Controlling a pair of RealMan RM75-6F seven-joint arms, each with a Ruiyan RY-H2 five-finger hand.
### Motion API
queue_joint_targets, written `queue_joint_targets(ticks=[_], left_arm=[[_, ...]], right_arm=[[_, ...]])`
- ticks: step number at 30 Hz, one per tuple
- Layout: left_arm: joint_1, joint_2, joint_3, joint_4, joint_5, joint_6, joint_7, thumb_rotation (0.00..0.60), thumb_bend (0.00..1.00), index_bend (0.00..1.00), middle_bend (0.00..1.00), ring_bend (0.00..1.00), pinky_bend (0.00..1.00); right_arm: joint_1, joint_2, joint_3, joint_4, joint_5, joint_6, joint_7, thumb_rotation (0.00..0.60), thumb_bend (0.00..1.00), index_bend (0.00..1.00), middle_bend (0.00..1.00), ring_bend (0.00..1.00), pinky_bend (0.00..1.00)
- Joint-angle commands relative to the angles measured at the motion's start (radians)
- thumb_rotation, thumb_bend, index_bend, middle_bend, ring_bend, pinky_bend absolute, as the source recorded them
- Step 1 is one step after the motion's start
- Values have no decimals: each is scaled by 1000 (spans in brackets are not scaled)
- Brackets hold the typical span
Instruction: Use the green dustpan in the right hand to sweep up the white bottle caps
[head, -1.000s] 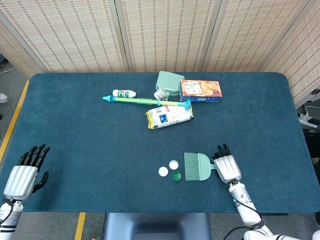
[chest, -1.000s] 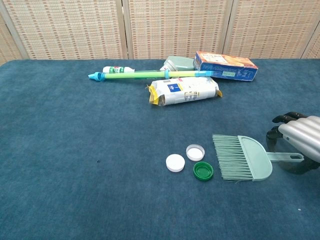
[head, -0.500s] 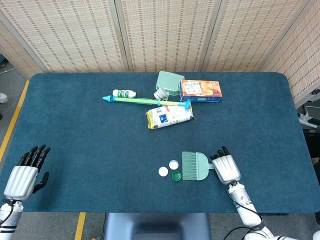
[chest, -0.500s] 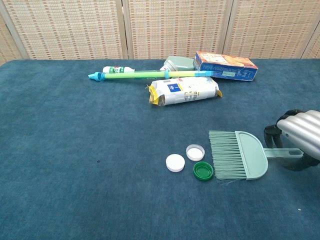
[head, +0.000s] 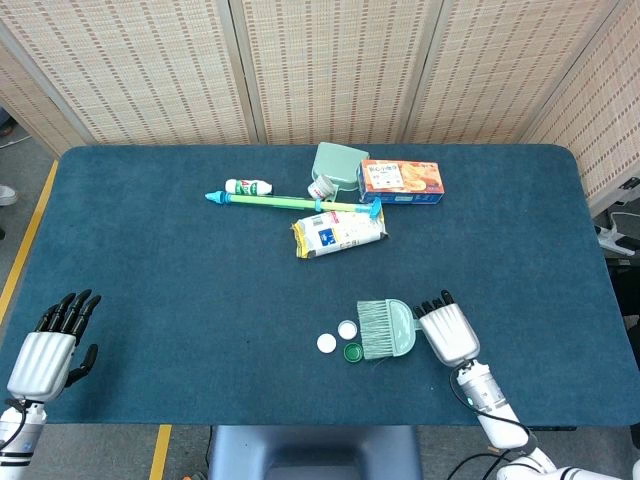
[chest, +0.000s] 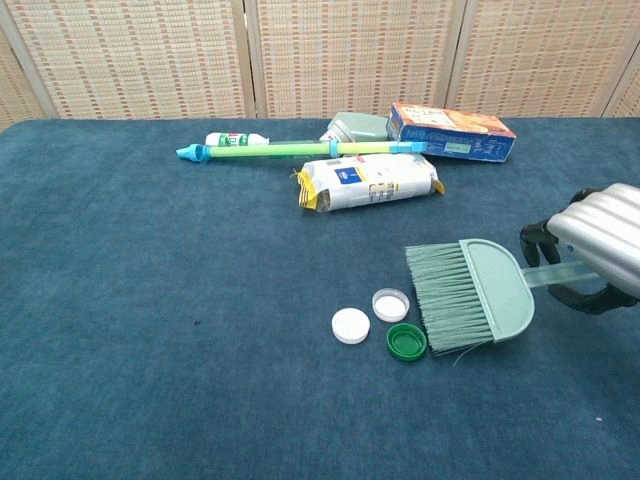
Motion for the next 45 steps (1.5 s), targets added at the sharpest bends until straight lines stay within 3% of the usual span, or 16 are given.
queue_joint_targets(ticks=[1,6,11,16,19,22,32,45], left_arm=[[1,1,0,-3,3,3,1,600,470,0,0,1,152],[4,3,2,-8,9,13,-2,600,469,0,0,1,152],[5,8,4,-9,15,18,-14,600,470,0,0,3,152],[5,19,4,-9,18,19,-38,600,470,0,0,3,153],[6,24,6,-7,22,21,-51,600,470,0,0,3,153],[9,28,9,-8,30,28,-61,600,470,0,0,3,153],[10,31,11,-6,37,34,-71,600,469,0,0,3,153],[10,28,9,-6,32,29,-60,600,469,0,0,3,153]], right_arm=[[34,101,16,-187,-19,-11,-187,600,355,1000,793,492,341],[66,149,47,-407,20,-41,-433,600,355,1000,793,492,341],[133,106,93,-592,155,-84,-782,600,356,1000,793,492,341],[243,-33,124,-668,349,-63,-1194,600,355,1000,793,492,341],[311,-124,140,-671,468,-10,-1375,600,354,1000,793,492,341],[364,-199,154,-665,560,53,-1476,600,352,1000,793,492,341],[461,-269,124,-614,681,183,-1557,600,347,1000,793,492,341],[511,-214,77,-549,767,243,-1533,600,342,1000,793,492,341]])
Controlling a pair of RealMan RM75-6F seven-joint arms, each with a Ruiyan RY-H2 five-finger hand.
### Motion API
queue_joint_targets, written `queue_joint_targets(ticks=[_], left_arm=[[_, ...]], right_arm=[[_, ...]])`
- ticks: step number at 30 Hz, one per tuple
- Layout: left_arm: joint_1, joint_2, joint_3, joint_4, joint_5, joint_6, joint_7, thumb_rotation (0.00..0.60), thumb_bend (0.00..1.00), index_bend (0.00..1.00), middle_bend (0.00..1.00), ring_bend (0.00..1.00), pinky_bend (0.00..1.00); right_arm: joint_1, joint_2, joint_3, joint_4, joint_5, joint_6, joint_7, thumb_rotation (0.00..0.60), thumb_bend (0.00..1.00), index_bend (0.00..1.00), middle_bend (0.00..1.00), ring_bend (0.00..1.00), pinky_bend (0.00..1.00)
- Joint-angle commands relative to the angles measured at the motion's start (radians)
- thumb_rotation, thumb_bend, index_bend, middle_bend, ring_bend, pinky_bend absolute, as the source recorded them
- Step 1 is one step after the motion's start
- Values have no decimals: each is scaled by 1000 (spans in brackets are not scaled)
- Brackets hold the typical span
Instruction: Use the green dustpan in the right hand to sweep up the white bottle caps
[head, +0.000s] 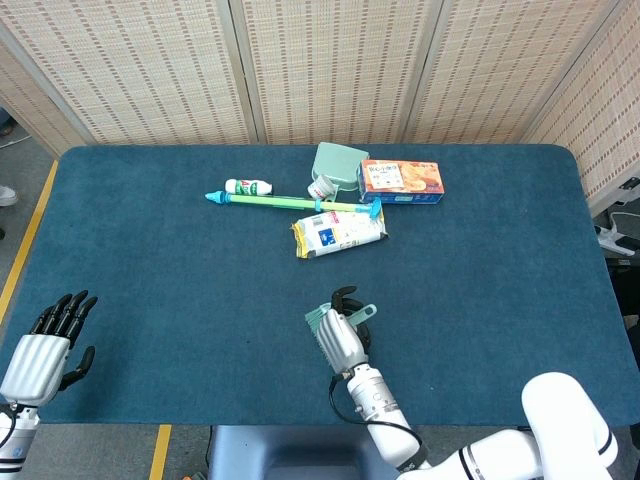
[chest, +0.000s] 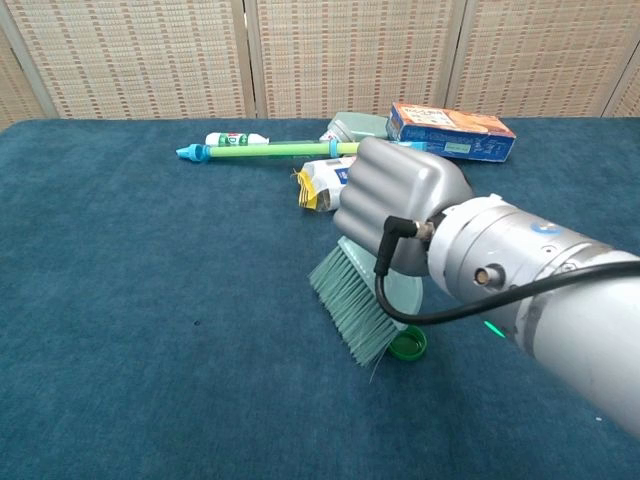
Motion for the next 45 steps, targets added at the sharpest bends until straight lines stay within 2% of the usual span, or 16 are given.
queue_joint_targets(ticks=[1,14,25,30,33,39,45], left_arm=[[-1,-1,0,0,-1,-2,2,600,469,0,0,3,153],[-1,-9,-1,-2,-5,-6,28,600,469,0,0,3,153],[-10,-35,-2,-1,-27,-39,82,600,470,0,0,4,154],[-12,-44,-5,-3,-38,-46,102,600,469,0,0,3,154],[-13,-48,-5,-4,-41,-49,109,600,470,0,0,3,154],[-11,-50,-3,-7,-35,-43,113,600,470,0,0,3,155],[-11,-53,0,-7,-29,-39,115,600,469,0,0,3,155]], right_arm=[[13,22,-17,10,19,16,13,600,342,1000,793,492,341],[7,170,-110,54,76,51,124,600,342,1000,793,492,341],[-51,324,-207,192,122,-36,319,600,342,1000,793,492,341],[-70,389,-222,217,104,-61,413,600,342,1000,793,492,341],[-78,444,-225,190,66,-46,465,600,342,1000,793,492,341],[-96,546,-231,38,-43,-20,577,600,342,1000,793,492,341],[-104,571,-285,-150,-208,-41,615,600,343,1000,793,492,341]])
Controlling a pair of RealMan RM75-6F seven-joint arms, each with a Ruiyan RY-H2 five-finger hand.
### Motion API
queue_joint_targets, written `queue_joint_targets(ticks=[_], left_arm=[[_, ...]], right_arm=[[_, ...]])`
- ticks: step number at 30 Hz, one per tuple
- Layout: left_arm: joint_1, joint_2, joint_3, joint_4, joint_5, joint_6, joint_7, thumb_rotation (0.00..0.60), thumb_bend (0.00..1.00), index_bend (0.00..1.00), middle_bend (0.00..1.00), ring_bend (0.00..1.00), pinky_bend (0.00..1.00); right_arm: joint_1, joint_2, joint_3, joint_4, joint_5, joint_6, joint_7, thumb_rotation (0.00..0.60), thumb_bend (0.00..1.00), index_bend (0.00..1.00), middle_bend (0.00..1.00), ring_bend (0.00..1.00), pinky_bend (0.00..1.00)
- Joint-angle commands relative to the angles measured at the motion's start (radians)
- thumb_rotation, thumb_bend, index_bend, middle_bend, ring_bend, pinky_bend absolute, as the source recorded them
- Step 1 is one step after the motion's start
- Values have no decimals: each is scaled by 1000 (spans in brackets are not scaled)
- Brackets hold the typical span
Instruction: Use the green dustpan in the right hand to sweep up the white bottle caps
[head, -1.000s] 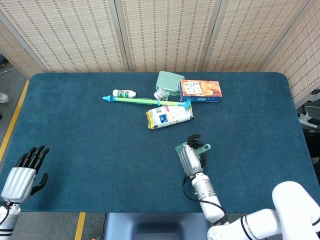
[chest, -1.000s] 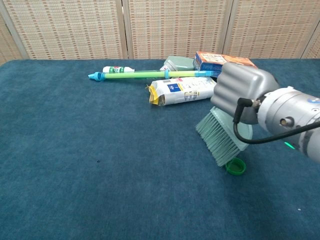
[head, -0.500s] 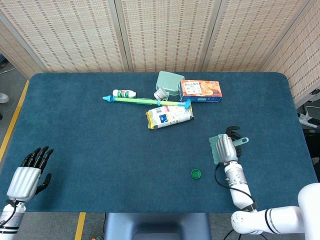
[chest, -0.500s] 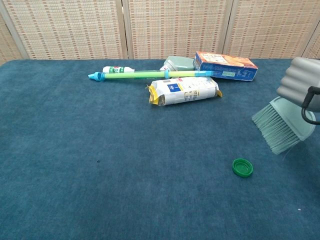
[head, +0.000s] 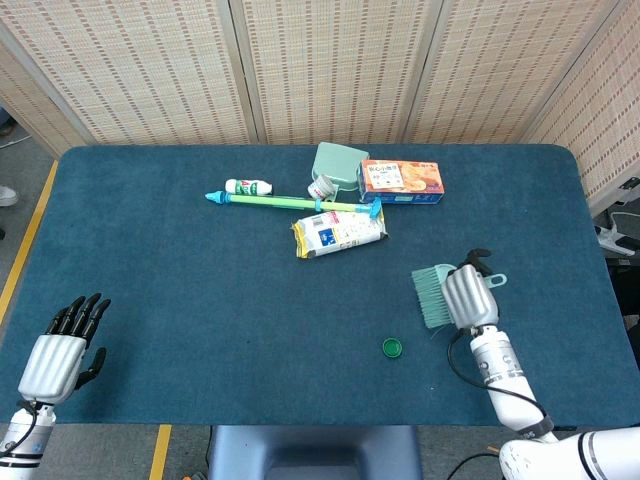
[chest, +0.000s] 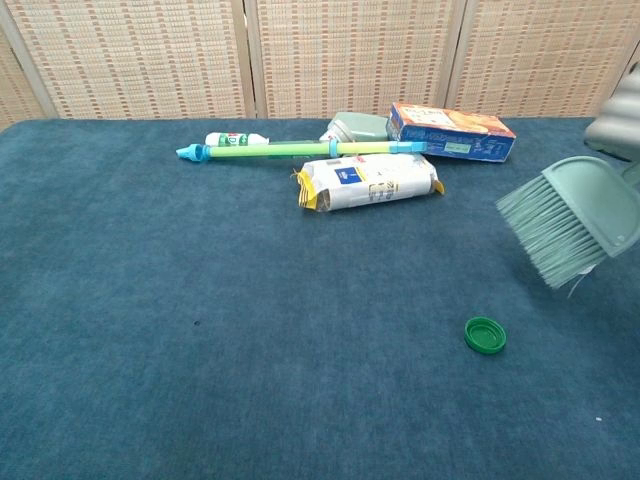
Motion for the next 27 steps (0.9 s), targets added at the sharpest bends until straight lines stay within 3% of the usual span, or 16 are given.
queue_joint_targets(ticks=[1,5,16,27], left_arm=[[0,-1,1,0,0,-1,1,600,469,0,0,3,155],[1,-1,2,2,2,0,0,600,469,0,0,3,155],[1,0,0,3,-2,0,-3,600,469,0,0,4,155],[2,1,2,0,-2,1,1,600,469,0,0,4,155]], right_arm=[[-9,10,-49,-115,-132,-13,15,600,342,1000,793,492,341],[-9,-41,-73,-136,-196,-26,-39,600,342,1000,793,492,341],[3,-184,-74,-20,-124,-56,-201,600,342,1000,793,492,340],[-9,-157,-88,122,-50,-38,-230,600,342,1000,793,492,340]])
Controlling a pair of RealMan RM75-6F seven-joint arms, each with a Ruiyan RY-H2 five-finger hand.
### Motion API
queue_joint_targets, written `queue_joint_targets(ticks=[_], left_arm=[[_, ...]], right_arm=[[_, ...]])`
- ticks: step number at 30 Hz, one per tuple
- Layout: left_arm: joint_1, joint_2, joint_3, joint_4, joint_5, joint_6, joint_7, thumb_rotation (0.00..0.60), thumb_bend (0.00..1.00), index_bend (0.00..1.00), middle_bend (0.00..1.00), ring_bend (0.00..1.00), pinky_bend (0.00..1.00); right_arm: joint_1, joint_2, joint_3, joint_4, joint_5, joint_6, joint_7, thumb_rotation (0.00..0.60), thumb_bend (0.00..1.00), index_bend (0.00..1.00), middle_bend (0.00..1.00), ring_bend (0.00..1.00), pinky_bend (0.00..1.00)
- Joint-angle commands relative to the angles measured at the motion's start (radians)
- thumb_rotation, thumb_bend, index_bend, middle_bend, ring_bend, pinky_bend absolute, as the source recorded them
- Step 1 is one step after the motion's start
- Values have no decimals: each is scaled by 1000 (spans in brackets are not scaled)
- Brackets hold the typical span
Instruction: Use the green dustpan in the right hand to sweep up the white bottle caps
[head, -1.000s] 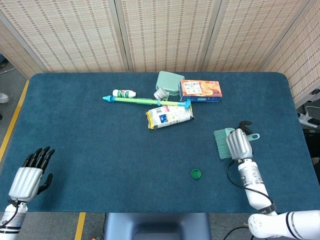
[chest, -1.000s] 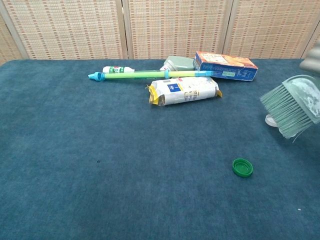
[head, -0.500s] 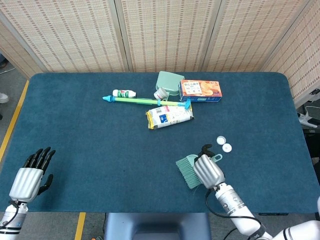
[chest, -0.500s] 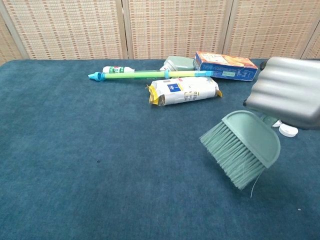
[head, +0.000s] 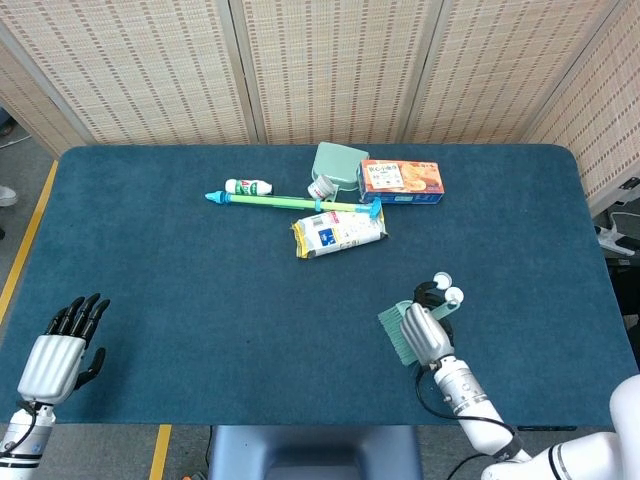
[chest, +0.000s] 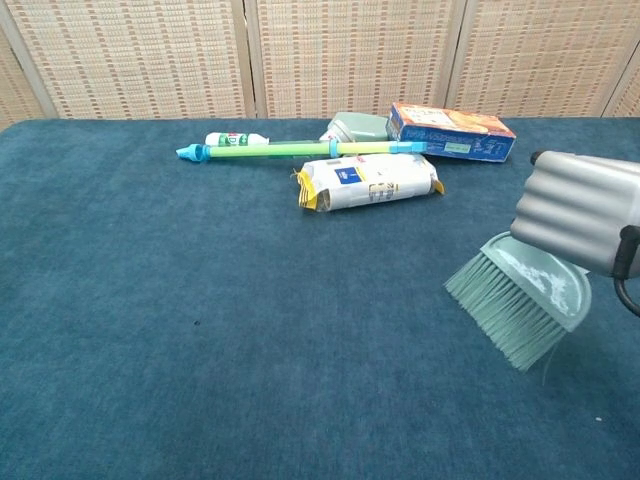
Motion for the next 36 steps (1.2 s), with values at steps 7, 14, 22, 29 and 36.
queue_joint_targets(ticks=[7,14,22,29,36], left_arm=[[-5,-9,-1,0,-9,-13,22,600,469,0,0,4,155],[-7,-19,-4,4,-19,-20,37,600,469,0,0,5,156],[0,-13,-2,0,-11,-3,31,600,470,0,0,6,156],[-4,-20,2,1,-6,-9,39,600,469,0,0,6,157],[-10,-27,0,3,-16,-25,53,600,469,0,0,6,156]], right_arm=[[-34,57,-17,175,35,-3,60,600,343,1000,793,492,340],[-52,83,9,272,47,-15,124,600,342,1000,793,492,340],[-119,187,70,157,-67,-6,498,600,342,1000,793,492,340],[-227,231,115,21,-152,-101,1066,600,343,1000,793,492,340],[-278,138,99,84,-243,-203,1305,600,344,777,685,420,339]])
